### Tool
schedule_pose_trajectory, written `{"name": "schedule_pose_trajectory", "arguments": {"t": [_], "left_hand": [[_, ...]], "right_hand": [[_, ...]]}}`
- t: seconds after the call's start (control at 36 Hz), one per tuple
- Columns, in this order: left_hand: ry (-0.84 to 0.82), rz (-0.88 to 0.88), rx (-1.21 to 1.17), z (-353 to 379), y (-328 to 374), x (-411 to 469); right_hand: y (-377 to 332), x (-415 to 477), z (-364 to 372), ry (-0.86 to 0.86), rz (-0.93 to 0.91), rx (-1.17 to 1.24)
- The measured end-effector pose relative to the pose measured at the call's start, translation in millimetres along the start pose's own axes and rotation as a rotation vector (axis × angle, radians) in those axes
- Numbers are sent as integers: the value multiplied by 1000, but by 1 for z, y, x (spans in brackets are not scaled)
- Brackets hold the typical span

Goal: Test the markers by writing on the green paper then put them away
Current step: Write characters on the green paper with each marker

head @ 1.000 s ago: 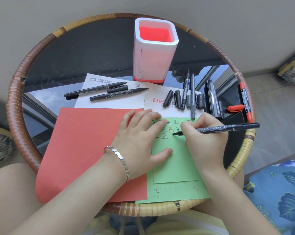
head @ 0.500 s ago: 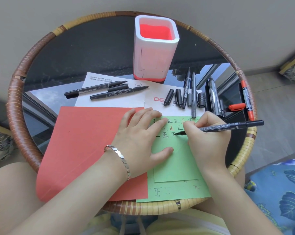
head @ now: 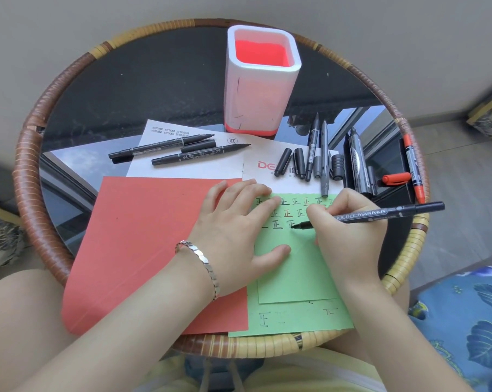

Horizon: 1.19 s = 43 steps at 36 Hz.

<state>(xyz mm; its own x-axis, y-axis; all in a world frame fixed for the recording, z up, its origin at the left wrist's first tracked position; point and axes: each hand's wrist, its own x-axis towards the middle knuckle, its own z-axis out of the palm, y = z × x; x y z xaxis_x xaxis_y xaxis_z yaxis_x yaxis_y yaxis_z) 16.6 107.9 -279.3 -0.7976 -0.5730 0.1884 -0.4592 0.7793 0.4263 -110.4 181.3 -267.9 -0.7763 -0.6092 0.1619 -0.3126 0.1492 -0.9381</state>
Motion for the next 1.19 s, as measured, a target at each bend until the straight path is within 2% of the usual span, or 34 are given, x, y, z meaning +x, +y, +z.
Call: {"name": "schedule_pose_trajectory", "arguments": {"t": [0.22,0.44,0.64,0.75,0.89,1.03,1.14,1.19], "left_hand": [[4,-1,0,0,0,0],[5,1,3,1,-1,0],[-15,-5,14,-1,0,-1],[-32,-7,13,-1,1,-1],[-12,-14,2,1,3,2],[6,11,-6,3,4,5],[-7,68,18,4,5,8],[-20,65,13,4,5,8]], "right_hand": [[0,-1,1,-32,-19,-23],[2,2,-4,28,-34,-31],[5,5,-3,132,29,89],[3,5,-2,84,5,191],[-3,4,-15,-90,-15,215],[2,10,-43,-275,-126,-48],[9,32,-74,-258,-294,-336],[13,51,-92,-246,-436,-551]]}}
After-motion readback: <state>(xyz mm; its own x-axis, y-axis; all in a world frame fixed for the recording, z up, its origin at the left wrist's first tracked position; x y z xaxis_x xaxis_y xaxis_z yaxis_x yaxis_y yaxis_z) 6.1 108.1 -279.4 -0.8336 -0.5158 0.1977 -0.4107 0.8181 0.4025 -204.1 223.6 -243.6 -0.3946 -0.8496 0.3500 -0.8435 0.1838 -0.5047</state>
